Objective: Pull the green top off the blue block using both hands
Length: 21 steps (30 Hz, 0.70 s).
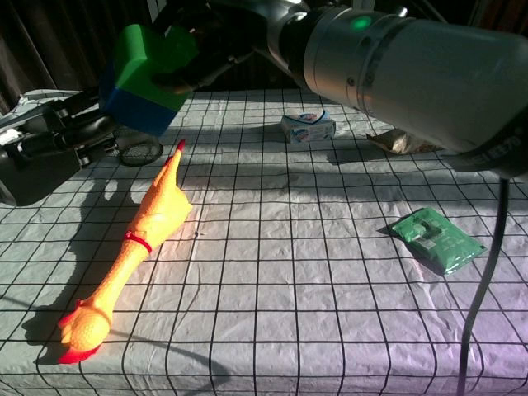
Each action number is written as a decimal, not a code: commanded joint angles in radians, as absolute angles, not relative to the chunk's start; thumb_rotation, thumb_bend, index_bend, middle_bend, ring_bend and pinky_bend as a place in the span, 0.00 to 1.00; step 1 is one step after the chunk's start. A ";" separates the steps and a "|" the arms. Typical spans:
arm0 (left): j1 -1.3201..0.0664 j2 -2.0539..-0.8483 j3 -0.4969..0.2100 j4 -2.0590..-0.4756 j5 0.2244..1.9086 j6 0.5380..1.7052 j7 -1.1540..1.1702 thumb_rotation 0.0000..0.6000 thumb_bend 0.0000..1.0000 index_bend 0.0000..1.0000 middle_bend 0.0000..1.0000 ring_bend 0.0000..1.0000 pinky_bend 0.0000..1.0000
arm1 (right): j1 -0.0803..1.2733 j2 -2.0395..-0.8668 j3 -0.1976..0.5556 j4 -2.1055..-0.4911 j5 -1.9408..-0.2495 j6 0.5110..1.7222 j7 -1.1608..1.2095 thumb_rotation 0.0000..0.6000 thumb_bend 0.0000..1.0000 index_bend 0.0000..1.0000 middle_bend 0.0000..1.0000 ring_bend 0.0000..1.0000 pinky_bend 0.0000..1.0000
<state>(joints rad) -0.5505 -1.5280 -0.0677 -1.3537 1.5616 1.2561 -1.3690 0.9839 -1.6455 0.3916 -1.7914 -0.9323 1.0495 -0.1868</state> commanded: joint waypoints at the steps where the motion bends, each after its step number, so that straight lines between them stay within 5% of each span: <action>1: -0.549 -1.529 -0.070 -1.359 1.555 1.253 -1.364 1.00 0.28 0.33 0.35 0.08 0.13 | 0.983 -1.645 0.391 -1.790 -0.932 1.051 -0.190 1.00 0.33 0.89 0.65 0.43 0.35; 10: -0.542 -1.532 -0.085 -1.385 1.521 1.233 -1.371 1.00 0.32 0.49 0.52 0.20 0.14 | 0.982 -1.651 0.385 -1.777 -0.935 1.050 -0.194 1.00 0.33 0.89 0.65 0.43 0.35; 21: -0.527 -1.542 -0.103 -1.420 1.497 1.237 -1.317 1.00 0.51 0.61 0.65 0.33 0.23 | 0.971 -1.661 0.381 -1.758 -0.958 1.056 -0.172 1.00 0.33 0.89 0.65 0.43 0.35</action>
